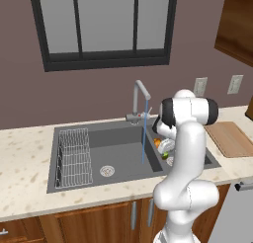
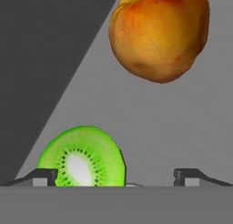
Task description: Pick the kiwi, peach from the sink and place them on the cutting board to airdry. Then turn off the sink faucet.
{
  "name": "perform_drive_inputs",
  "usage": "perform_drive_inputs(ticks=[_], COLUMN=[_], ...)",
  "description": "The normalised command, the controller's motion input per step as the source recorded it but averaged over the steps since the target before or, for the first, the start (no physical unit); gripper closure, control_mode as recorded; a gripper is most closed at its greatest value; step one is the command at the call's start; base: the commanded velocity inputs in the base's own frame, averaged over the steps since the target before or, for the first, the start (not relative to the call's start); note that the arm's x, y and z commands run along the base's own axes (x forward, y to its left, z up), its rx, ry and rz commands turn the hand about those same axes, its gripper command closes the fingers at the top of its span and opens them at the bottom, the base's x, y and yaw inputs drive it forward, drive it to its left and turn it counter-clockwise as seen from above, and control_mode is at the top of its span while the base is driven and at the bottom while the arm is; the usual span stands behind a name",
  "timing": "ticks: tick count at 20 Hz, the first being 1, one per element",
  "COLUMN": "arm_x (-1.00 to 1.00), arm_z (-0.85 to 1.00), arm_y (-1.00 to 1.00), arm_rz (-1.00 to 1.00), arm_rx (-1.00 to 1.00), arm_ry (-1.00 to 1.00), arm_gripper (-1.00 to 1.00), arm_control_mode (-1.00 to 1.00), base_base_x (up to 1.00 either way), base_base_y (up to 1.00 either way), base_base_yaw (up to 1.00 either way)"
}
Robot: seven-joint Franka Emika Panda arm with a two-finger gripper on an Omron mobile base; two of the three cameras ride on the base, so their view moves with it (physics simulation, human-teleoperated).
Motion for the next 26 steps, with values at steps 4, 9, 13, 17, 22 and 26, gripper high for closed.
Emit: perform_drive_inputs(ticks=[4, 9, 13, 17, 22, 26], arm_x=[0.00, -0.01, 0.00, 0.00, -0.04, -0.25], arm_z=[-0.12, -0.14, -0.22, -0.27, -0.31, -0.22], arm_y=[0.01, 0.01, 0.07, 0.14, 0.15, 0.00], arm_rz=[0.00, 0.00, 0.00, 0.00, 0.00, 0.00], arm_rx=[0.00, 0.00, 0.00, 0.00, 0.00, 0.03], arm_ry=[0.00, 0.03, 0.08, 0.09, 0.07, 0.03], arm_gripper=[-1.00, -1.00, -1.00, -1.00, 1.00, 1.00], arm_control_mode=[-1.00, -1.00, -1.00, -1.00, -1.00, -1.00], base_base_x=[0.00, 0.00, 0.00, 0.00, 0.00, 0.00], base_base_y=[0.00, 0.00, 0.00, 0.00, 0.00, 0.00], base_base_yaw=[0.00, 0.00, 0.00, 0.00, 0.00, 0.00])
